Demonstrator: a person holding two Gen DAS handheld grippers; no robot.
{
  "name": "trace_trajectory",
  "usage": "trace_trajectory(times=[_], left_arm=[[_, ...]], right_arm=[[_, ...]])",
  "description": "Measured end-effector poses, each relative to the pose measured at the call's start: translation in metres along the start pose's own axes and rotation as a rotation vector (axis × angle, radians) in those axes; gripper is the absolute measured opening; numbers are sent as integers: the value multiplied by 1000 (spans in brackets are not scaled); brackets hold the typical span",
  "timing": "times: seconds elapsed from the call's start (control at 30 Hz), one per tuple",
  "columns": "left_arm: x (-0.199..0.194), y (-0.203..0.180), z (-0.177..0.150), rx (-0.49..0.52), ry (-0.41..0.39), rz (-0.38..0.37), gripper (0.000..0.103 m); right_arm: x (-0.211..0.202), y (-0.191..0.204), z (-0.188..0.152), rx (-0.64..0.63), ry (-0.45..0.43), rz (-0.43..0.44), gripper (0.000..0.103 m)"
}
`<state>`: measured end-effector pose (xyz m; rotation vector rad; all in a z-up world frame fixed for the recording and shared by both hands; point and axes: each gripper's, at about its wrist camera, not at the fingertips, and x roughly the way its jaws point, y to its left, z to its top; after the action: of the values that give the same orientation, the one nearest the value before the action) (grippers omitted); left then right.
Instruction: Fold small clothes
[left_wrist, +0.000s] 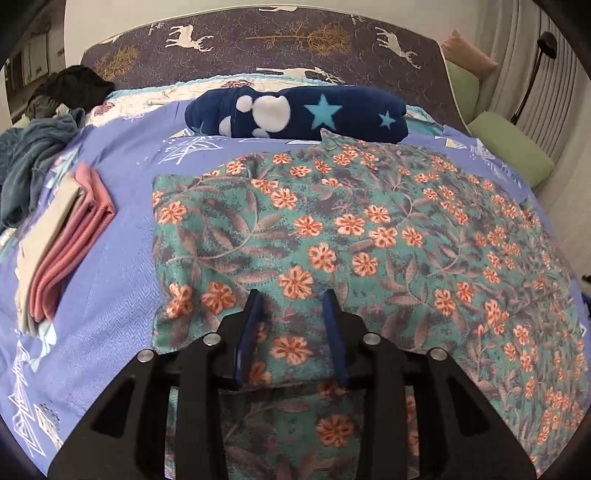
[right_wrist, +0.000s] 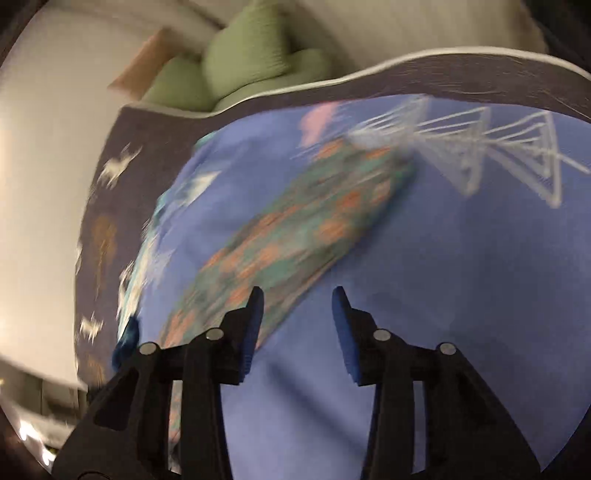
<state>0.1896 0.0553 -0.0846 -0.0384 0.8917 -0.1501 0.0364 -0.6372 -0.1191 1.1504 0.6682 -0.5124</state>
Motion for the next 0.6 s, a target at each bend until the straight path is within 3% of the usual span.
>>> trace_trajectory(times=[0.13, 0.27, 0.33, 0.37, 0.43, 0.6], left_arm=[[1, -8, 1, 30, 3, 8, 47], [3, -14, 1, 56, 5, 42, 49], [3, -14, 1, 55, 4, 41, 49], [3, -13, 1, 53, 3, 38, 49], [3, -13, 0, 55, -1, 40, 49], [3, -16, -1, 66, -6, 55, 50]], right_arm=[[19, -17, 14, 85, -9, 63, 50], [30, -13, 27, 89, -68, 23, 48], [32, -14, 34, 103, -84, -13, 16], [34, -14, 34, 127, -76, 2, 9], [35, -7, 33, 141, -81, 40, 5], [16, 72, 8, -45, -52, 239, 5]])
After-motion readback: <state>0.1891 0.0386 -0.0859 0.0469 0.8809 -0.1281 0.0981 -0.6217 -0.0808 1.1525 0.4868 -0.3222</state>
